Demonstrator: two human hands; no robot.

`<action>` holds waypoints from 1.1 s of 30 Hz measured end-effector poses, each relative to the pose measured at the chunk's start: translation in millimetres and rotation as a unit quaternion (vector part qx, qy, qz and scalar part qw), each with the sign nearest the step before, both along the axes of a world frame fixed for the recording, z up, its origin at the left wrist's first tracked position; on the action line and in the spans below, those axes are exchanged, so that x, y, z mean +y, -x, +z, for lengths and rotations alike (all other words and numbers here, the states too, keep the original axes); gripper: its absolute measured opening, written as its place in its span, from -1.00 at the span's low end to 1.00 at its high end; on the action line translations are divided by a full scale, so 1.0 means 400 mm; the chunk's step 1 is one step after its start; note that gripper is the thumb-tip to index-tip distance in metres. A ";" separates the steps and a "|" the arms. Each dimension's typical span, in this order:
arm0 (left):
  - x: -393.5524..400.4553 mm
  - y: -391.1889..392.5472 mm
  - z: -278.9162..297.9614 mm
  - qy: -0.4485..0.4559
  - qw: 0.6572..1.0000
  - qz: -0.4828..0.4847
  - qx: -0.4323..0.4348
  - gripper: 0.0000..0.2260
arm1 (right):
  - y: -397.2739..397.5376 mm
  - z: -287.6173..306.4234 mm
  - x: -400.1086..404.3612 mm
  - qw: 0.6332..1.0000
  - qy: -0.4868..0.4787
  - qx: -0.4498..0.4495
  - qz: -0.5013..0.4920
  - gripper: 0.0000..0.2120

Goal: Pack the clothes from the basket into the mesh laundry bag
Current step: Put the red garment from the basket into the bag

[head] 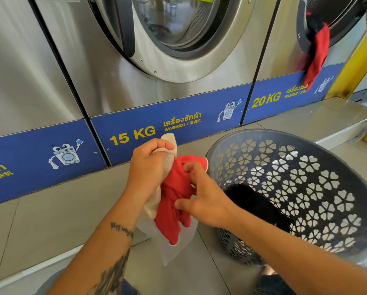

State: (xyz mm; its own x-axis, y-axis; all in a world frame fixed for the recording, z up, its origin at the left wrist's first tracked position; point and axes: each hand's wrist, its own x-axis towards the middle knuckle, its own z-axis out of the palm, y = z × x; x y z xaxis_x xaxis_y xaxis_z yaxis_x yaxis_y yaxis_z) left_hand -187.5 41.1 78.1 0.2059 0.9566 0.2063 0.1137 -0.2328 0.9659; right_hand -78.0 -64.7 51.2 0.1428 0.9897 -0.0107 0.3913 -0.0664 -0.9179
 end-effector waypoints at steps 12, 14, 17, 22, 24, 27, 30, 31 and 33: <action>-0.045 0.027 0.002 0.007 1.000 -0.001 -0.007 -0.69 | 0.028 -0.088 0.051 0.895 0.188 -0.377 0.151 -0.37; -0.033 0.039 -0.003 0.012 0.999 0.035 0.009 -0.71 | 0.047 -0.081 0.042 0.900 0.157 -0.391 0.111 -0.58; -0.014 0.053 -0.006 0.019 0.997 0.068 0.016 -0.71 | 0.056 -0.079 0.017 0.937 0.031 -0.334 0.094 -0.71; -0.029 0.055 -0.002 0.018 0.999 0.050 0.011 -0.70 | 0.050 -0.088 -0.025 0.876 0.150 -0.416 0.191 -0.44; -0.038 0.058 -0.006 0.011 0.999 0.041 0.025 -0.70 | 0.037 -0.091 -0.016 0.873 0.134 -0.441 0.158 -0.55; -0.036 0.070 -0.013 0.026 0.998 0.048 0.027 -0.67 | 0.024 -0.071 -0.002 0.908 0.094 -0.401 0.073 -0.75; -0.037 0.071 -0.018 0.049 0.998 0.043 0.011 -0.67 | 0.032 -0.060 -0.005 0.924 0.056 -0.376 0.037 -0.70; -0.039 0.067 -0.020 0.054 0.998 0.039 0.004 -0.68 | 0.034 -0.060 -0.005 0.929 0.060 -0.362 0.046 -0.71; -0.041 0.059 -0.023 0.069 0.997 0.036 -0.012 -0.69 | 0.031 -0.057 -0.006 0.930 0.118 -0.328 0.114 -0.71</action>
